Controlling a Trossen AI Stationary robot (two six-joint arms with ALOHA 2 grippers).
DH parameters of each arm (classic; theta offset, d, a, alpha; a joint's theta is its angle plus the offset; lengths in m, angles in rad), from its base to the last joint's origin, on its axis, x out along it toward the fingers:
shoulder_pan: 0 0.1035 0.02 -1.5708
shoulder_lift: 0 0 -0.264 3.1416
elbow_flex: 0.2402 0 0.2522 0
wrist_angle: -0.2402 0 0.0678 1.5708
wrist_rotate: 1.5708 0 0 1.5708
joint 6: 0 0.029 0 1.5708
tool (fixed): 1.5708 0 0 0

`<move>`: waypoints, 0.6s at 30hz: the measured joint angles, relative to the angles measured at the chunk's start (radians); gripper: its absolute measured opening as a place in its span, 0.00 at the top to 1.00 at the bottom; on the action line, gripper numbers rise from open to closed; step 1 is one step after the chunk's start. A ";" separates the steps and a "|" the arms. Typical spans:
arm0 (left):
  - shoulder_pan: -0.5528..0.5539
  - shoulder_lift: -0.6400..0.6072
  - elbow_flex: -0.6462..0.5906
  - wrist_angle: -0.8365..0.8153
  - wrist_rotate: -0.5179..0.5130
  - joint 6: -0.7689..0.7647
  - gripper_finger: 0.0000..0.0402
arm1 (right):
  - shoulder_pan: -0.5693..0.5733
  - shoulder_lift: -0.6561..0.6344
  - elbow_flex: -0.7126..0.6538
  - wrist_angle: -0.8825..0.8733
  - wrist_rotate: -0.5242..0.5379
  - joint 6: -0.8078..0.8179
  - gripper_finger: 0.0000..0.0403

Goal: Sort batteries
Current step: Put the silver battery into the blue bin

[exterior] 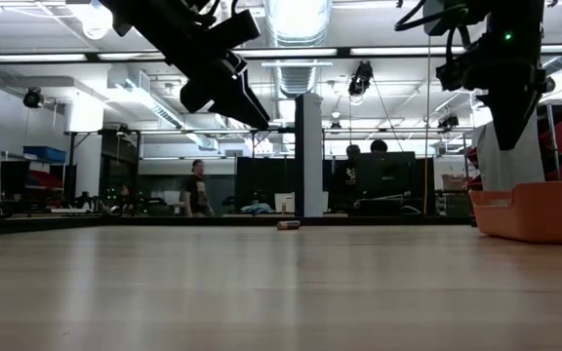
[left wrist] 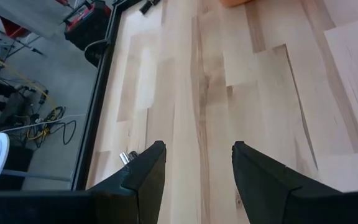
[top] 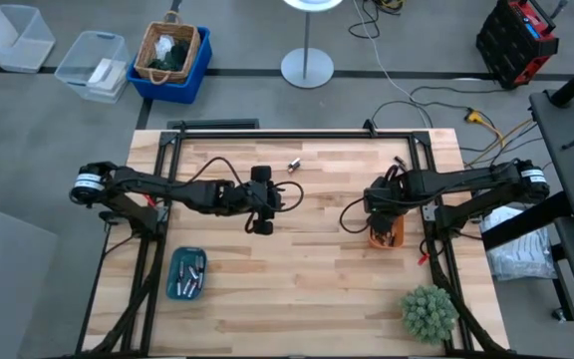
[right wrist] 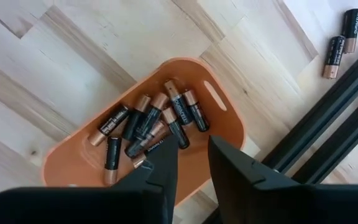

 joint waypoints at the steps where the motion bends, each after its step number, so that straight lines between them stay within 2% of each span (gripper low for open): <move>1: 0.000 -0.003 0.000 -0.001 0.000 0.000 0.59 | 0.000 0.000 0.000 0.009 0.000 -0.001 0.82; 10: -0.001 -0.109 0.000 -0.078 0.001 -0.033 0.59 | -0.026 0.000 0.039 0.181 0.018 -0.080 0.91; 18: -0.002 -0.244 -0.002 -0.221 0.002 -0.123 0.59 | -0.122 0.000 0.143 0.285 0.088 -0.160 0.93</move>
